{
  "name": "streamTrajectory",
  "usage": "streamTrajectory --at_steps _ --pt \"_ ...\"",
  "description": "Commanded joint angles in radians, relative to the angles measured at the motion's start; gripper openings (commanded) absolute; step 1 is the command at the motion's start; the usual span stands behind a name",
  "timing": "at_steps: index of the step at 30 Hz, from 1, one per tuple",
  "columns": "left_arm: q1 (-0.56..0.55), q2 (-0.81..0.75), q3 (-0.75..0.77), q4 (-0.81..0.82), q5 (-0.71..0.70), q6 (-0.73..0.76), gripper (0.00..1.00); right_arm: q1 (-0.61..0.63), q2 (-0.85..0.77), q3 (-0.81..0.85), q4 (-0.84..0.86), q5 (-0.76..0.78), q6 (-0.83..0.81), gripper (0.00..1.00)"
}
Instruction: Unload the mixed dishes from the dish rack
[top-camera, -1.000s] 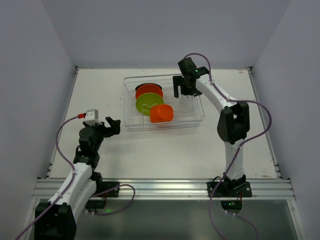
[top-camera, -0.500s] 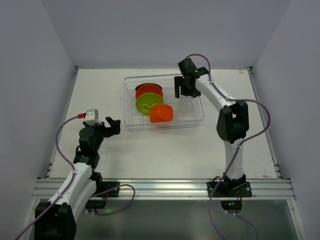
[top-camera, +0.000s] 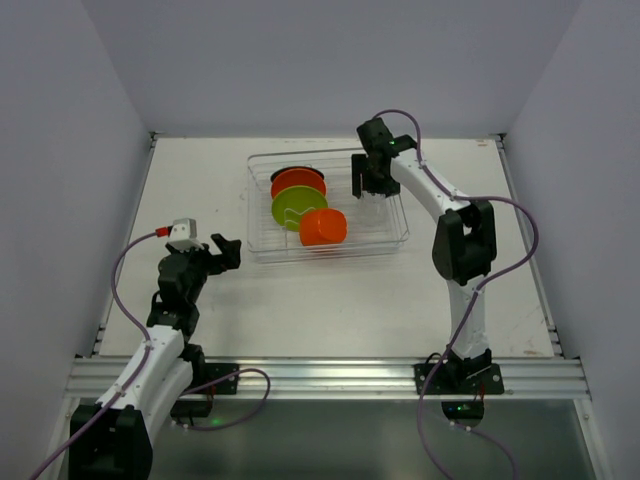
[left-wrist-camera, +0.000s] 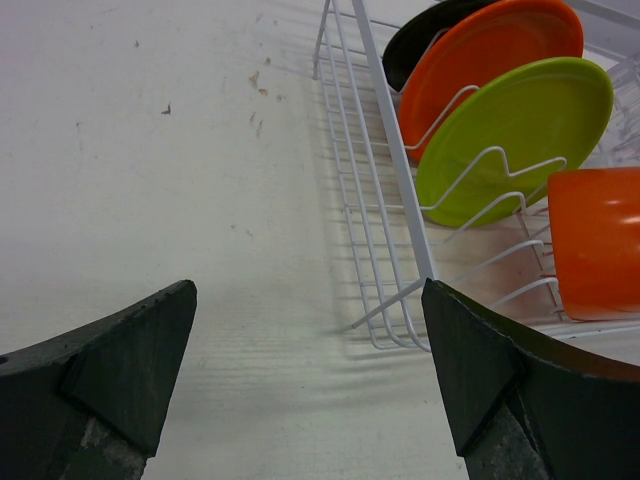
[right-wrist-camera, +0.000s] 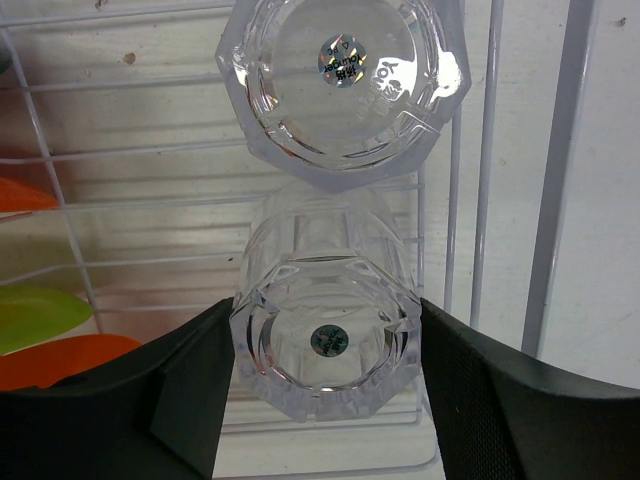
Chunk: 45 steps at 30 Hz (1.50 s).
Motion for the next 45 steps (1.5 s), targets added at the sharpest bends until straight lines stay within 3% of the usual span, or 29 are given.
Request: streamTrajectory --at_steps 1,9,13,16,17,19,20,24,45 --pt "-0.005 0.001 0.041 0.021 0.013 -0.008 1.00 -0.007 0.002 0.028 0.007 -0.018 0.015 0.70" --pt "-0.005 0.003 0.041 0.020 0.012 -0.008 1.00 -0.008 -0.002 0.028 0.007 -0.020 0.014 0.68" --pt "-0.005 0.004 0.043 0.020 0.013 -0.008 1.00 -0.011 0.001 0.030 0.007 -0.026 0.014 0.61" --pt "-0.004 0.001 0.043 0.020 0.014 -0.008 1.00 -0.011 -0.001 0.027 0.007 -0.028 0.009 0.51" --pt "-0.005 0.001 0.043 0.018 0.014 -0.008 1.00 -0.010 -0.001 0.025 0.007 -0.029 0.009 0.42" --pt "-0.005 -0.001 0.043 0.016 0.012 -0.008 1.00 -0.010 -0.004 0.022 0.007 -0.035 0.009 0.35" --pt "-0.005 -0.002 0.043 0.016 0.011 -0.008 1.00 -0.010 -0.007 0.024 0.008 -0.038 0.009 0.22" --pt "-0.005 -0.008 0.041 0.015 0.011 -0.006 1.00 -0.010 -0.024 0.024 0.007 -0.040 0.009 0.00" --pt "-0.005 -0.060 0.032 0.007 0.008 -0.015 1.00 -0.008 -0.143 0.103 -0.024 -0.067 -0.011 0.00"
